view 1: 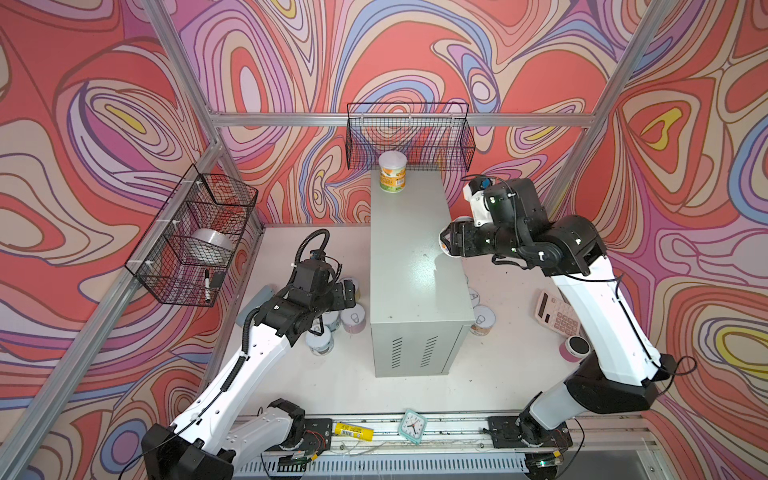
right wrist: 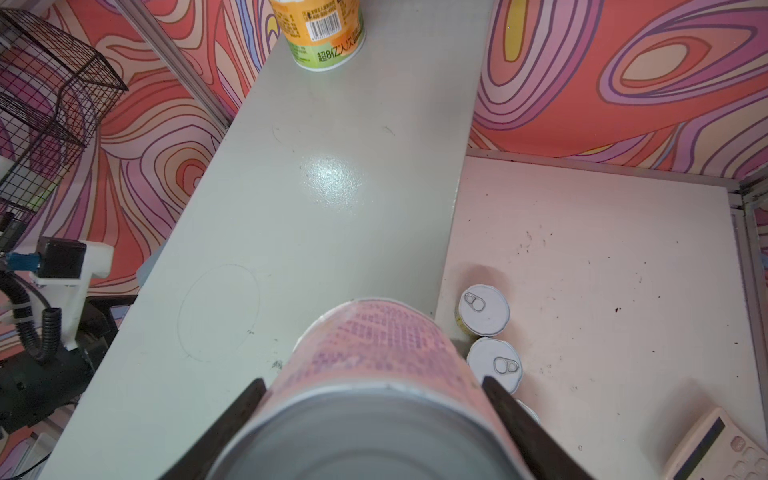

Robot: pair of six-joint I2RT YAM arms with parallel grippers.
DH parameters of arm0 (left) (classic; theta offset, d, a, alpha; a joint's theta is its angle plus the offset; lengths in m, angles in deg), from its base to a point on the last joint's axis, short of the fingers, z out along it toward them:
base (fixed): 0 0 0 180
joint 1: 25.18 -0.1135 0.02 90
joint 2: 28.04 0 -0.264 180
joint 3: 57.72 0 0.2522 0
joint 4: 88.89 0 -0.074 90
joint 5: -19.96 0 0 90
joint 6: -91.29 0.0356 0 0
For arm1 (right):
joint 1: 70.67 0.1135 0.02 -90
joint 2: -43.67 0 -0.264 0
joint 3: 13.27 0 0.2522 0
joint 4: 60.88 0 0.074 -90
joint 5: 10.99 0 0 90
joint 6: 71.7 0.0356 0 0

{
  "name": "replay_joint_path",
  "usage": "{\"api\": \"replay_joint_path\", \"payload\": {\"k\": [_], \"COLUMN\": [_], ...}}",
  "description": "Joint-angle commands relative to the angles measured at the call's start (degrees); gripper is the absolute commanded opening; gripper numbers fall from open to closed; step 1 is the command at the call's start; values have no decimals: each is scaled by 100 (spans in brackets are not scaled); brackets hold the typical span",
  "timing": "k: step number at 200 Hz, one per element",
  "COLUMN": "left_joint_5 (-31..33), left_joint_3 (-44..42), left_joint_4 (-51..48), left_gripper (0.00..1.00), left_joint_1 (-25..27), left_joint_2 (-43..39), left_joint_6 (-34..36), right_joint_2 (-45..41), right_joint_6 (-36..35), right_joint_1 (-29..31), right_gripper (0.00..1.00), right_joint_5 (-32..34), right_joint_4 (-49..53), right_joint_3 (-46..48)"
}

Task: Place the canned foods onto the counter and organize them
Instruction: 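Lift the pink-labeled can with the right gripper up over the cabinet top, then lower the pink-labeled can onto the cabinet top with the right gripper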

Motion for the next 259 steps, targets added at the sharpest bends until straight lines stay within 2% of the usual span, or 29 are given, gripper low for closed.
{"api": "replay_joint_path", "payload": {"k": [1,54,77,91,107,133,147,190,221,237,259], "left_joint_5": [-97,-111,-189,-182,-139,-158,-159,-99,-109,-96,-68], "left_joint_3": [35,-43,-32,-47,-67,-72,-86,8,72,75,103], "left_joint_4": [31,257,333,375,424,479,530,506,462,462,427], "left_gripper": [97,97,97,97,98,98,99,100,100,100,100], "left_joint_1": [-26,-24,-24,-24,-22,-19,-29,-22,-24,-22,-23], "left_joint_2": [-53,121,198,195,176,201,187,168,79,-9,-102], "left_joint_6": [-8,2,-17,-22,1,-21,-21,58,88,99,110], "right_joint_2": [166,641,878,1016,1084,1154,1193,1194,1039,865,545], "right_joint_6": [-71,-82,-118,-121,-119,-154,-173,-277,-331,-447,-519], "right_joint_1": [106,159,159,159,159,163,159,164,159,159,174], "right_gripper": [0,0,30,42,61,77,89,98,98,93,92], "right_joint_5": [-112,272,244,194,167,244,223,287,370,391,507], "right_joint_4": [-256,-116,91,96,50,-18,-44,-172,-187,-239,-177], "right_joint_3": [-418,-817,-1153,-1170,-1157,-1193,-1266,-1381,-1532,-1462,-1266]}}
